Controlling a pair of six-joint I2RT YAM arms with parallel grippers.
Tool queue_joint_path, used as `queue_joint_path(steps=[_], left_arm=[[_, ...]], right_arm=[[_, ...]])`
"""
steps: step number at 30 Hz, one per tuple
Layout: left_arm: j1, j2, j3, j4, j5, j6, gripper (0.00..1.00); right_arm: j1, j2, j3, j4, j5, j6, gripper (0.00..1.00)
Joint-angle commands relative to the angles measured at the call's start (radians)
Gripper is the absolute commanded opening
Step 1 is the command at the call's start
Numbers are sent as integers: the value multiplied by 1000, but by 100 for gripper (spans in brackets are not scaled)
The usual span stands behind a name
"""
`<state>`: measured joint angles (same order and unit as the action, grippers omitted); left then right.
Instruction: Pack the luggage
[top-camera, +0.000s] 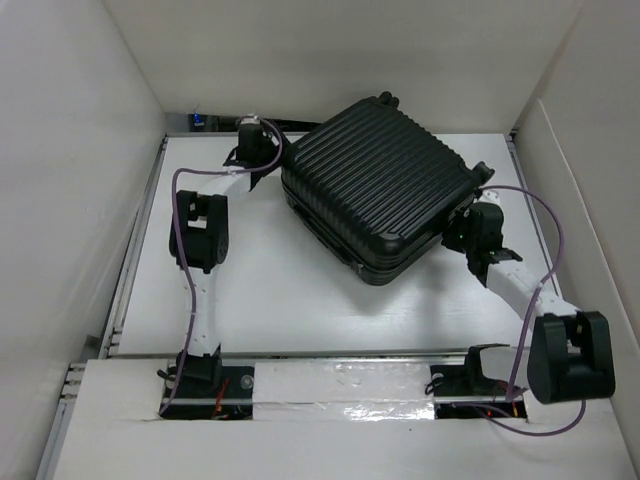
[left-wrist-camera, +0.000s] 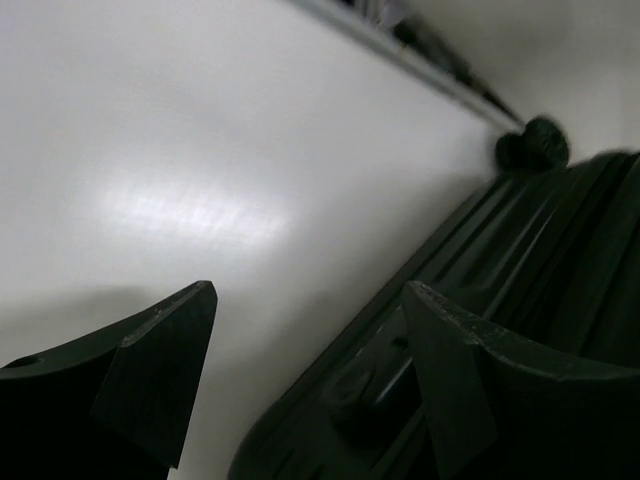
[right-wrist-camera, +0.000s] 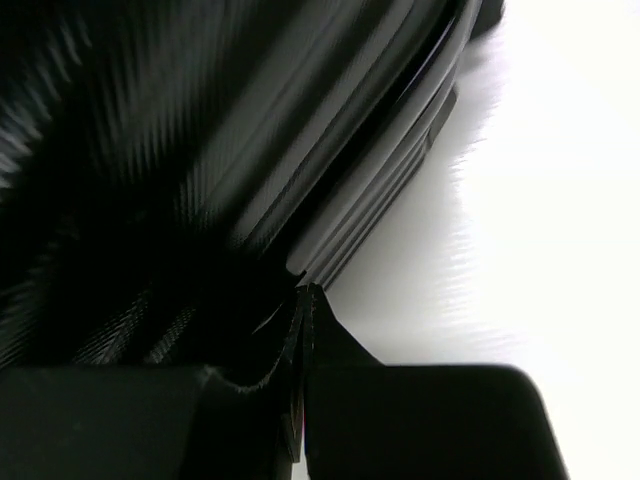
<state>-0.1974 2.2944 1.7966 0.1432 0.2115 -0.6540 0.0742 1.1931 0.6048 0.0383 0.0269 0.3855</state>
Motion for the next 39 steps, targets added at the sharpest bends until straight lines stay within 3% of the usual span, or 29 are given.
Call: queue_joint_path(steps=[1,5,11,18,22,27,32,34,37,39], left_arm=[[-36,-197,-250,204,36,-48,72],[-45,-378,-579,448,-52,-125,71],[-54,-688,-1078,653,-153,-219,71],[-65,-985,-1390,719,-182,-263,68],[-65,-1157,-1487,696,-155,-268,67],[-74,-1335,-1554,625,-98,-260,66],[-74,-1392,-1562,578,-104,-248,66],[-74,-1388,-1553,584,-95,-254,65],[-74,-1376,-1556,572,-110,-268,65],[-74,-1383,-1565,552,-162,-254,63]], right_arm=[[36,72,84,192,-156,-42,0],[101,164,167,172,-168,-88,0],[188,295,331,127,-242,-126,0],[228,454,554,81,-329,-116,0],[219,582,737,8,-424,-112,12],[196,640,878,31,-507,-65,47],[93,593,912,18,-573,-66,74],[50,536,889,-15,-628,-91,81],[-13,370,793,-15,-648,-117,82],[-13,240,611,14,-613,-148,65]])
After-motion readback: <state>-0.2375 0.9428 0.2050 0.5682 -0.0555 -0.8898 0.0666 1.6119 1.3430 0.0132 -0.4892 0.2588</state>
